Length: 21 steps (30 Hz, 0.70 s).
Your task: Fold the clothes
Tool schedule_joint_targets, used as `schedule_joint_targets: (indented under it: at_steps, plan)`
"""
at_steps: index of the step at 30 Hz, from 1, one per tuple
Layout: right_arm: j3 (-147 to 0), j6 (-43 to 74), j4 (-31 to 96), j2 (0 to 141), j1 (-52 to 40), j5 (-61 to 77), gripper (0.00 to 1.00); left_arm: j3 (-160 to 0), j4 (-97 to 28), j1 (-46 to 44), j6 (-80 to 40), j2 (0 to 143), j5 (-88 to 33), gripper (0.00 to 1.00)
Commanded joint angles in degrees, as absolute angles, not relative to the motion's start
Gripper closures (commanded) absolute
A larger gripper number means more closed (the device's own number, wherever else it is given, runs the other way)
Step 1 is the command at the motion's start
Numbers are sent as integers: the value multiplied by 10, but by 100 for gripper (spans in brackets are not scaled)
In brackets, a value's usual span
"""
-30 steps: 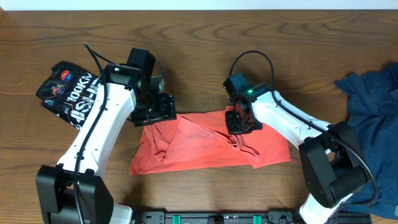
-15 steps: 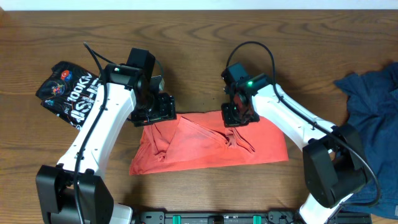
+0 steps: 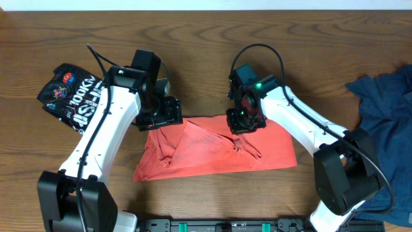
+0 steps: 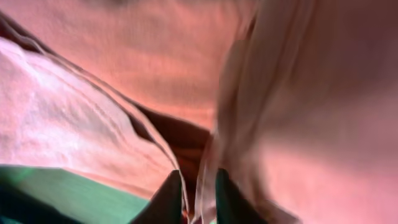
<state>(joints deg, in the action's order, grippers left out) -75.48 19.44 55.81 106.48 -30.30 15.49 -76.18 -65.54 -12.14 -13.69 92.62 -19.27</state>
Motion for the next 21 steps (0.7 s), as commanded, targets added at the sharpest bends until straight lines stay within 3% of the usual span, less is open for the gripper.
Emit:
schedule_joint_targets:
  at_steps: [1, 6, 13, 21]
  plan:
    - [-764, 167, 575, 1060, -315, 146, 84, -760, -656, -120, -138, 927, -187, 27]
    - [-771, 203, 617, 1055, -300, 43, 92, -760, -657, -120, -138, 927, -187, 26]
    - [-761, 214, 678, 1046, -285, 4, 91, -760, -657, -119, -138, 927, -187, 26]
    - [-659, 242, 626, 1046, -301, 33, 92, -760, -657, -120, -138, 927, -187, 26]
